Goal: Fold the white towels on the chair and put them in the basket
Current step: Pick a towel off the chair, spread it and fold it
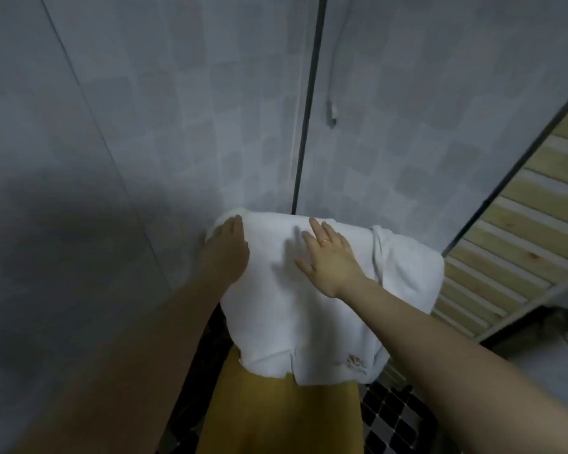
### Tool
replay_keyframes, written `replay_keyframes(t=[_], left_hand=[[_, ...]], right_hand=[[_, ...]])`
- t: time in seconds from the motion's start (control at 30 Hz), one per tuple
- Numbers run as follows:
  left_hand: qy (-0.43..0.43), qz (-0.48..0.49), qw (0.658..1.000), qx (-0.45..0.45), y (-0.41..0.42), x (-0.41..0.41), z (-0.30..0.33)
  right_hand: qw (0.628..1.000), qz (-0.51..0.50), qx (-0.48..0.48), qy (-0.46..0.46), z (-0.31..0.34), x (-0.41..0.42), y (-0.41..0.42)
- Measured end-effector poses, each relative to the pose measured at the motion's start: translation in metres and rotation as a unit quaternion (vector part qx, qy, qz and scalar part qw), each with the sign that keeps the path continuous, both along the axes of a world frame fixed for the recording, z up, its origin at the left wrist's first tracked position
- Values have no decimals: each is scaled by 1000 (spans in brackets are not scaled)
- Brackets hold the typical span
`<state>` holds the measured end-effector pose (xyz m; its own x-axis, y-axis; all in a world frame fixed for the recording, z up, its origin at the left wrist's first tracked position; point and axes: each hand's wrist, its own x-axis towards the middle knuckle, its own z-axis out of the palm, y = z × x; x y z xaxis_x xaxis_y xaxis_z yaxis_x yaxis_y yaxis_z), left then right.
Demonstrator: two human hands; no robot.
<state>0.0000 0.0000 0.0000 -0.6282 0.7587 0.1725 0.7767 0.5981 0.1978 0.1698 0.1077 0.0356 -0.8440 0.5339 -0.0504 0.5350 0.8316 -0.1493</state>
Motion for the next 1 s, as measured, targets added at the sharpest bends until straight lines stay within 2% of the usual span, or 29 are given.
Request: replay_keyframes(t=[0.07, 0.17, 0.27, 0.4, 0.53, 0.67, 0.77, 0.8, 0.83, 0.93, 1.0], left_hand=[[-62, 36, 996, -45, 16, -18, 6], [-43, 43, 996, -71, 37, -53, 2], [-107, 53, 988, -96, 50, -71, 3], [-81, 74, 985, -134, 63, -74, -9], [-99, 127, 977, -139, 71, -73, -4], [-204, 149, 967, -43, 77, -80, 5], [-307, 127, 933, 138, 78, -71, 17], [-353, 92, 909, 200, 79, -62, 27], [-405, 53, 878, 251, 80, -49, 42], [-546, -79, 766, 330, 86, -12, 83], [-609, -151, 700, 341, 90, 10, 105]], right_hand=[[1000, 11, -12, -17, -3, -27, 14], [998, 16, -39, -42, -7, -66, 35], [996, 6, -77, -47, -10, -93, 49], [992, 8, -113, -64, -15, -115, 61], [992, 11, -113, -62, -21, -120, 70], [991, 4, -126, -40, -23, -119, 76], [975, -50, -209, 52, -10, -115, 74], [952, -92, -272, 105, -4, -115, 73], [909, -140, -358, 161, 1, -114, 72], [703, -266, -591, 292, 18, -110, 81], [585, -292, -671, 351, 27, -92, 94]])
